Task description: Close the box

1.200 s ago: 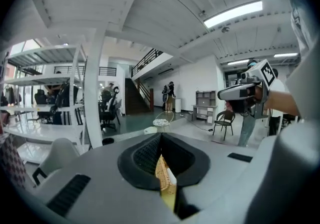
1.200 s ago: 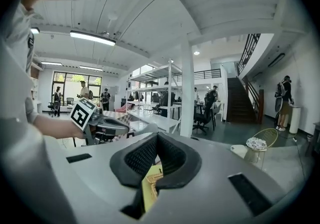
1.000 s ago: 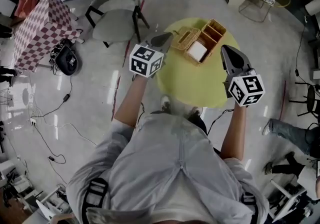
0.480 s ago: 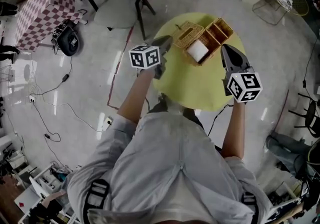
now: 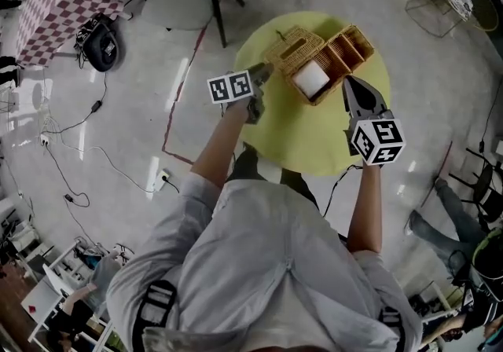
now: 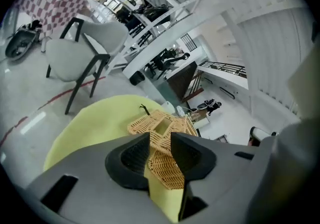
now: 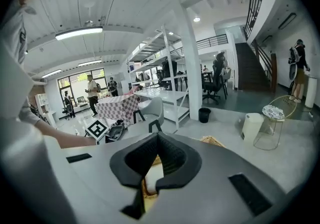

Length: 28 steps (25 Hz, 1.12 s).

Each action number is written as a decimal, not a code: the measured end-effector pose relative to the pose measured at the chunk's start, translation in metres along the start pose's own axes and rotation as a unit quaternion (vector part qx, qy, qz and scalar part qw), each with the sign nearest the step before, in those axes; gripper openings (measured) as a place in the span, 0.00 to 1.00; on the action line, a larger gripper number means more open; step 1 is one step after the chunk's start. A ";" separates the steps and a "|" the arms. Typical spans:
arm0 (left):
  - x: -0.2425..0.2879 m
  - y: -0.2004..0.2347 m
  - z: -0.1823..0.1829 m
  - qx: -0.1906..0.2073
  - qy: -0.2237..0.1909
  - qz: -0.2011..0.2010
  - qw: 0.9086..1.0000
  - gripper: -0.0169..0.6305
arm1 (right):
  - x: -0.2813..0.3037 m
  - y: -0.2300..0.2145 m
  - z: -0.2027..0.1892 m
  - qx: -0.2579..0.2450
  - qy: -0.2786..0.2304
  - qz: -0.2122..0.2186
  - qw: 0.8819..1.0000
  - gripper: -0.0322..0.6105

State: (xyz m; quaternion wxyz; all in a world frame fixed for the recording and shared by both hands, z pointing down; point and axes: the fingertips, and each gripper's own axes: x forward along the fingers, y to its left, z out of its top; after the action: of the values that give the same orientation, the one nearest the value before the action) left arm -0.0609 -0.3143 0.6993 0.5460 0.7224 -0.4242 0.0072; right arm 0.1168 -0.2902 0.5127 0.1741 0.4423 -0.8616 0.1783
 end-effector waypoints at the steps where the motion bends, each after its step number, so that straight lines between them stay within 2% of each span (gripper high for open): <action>1: 0.004 0.004 -0.003 -0.011 0.002 -0.002 1.000 0.24 | 0.002 0.000 -0.003 -0.001 0.005 0.001 1.000 0.08; 4: 0.017 0.014 -0.009 -0.060 -0.002 -0.018 0.998 0.28 | 0.008 0.000 -0.008 -0.006 0.015 0.000 1.000 0.08; 9: 0.030 0.019 -0.015 -0.134 -0.012 -0.056 0.989 0.33 | 0.011 0.000 -0.017 -0.001 0.029 0.000 1.000 0.08; 14: 0.034 0.022 -0.014 -0.136 -0.017 -0.061 0.989 0.31 | 0.011 0.000 -0.023 0.003 0.037 -0.004 0.999 0.08; 20: 0.035 0.027 -0.015 -0.157 -0.024 -0.064 0.985 0.25 | 0.006 0.006 -0.021 0.000 0.033 -0.006 0.999 0.08; 24: 0.038 0.025 -0.019 -0.188 -0.018 -0.077 0.979 0.26 | -0.005 0.008 -0.022 0.000 0.029 -0.009 1.000 0.08; 28: 0.036 0.025 -0.018 -0.197 -0.023 -0.086 0.976 0.24 | -0.017 0.011 -0.024 0.001 0.028 -0.015 0.999 0.08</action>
State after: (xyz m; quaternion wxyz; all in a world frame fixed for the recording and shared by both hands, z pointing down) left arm -0.0451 -0.3226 0.7435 0.6664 0.6344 -0.3659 -0.1397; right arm 0.1201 -0.2609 0.5242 0.2002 0.4506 -0.8492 0.1891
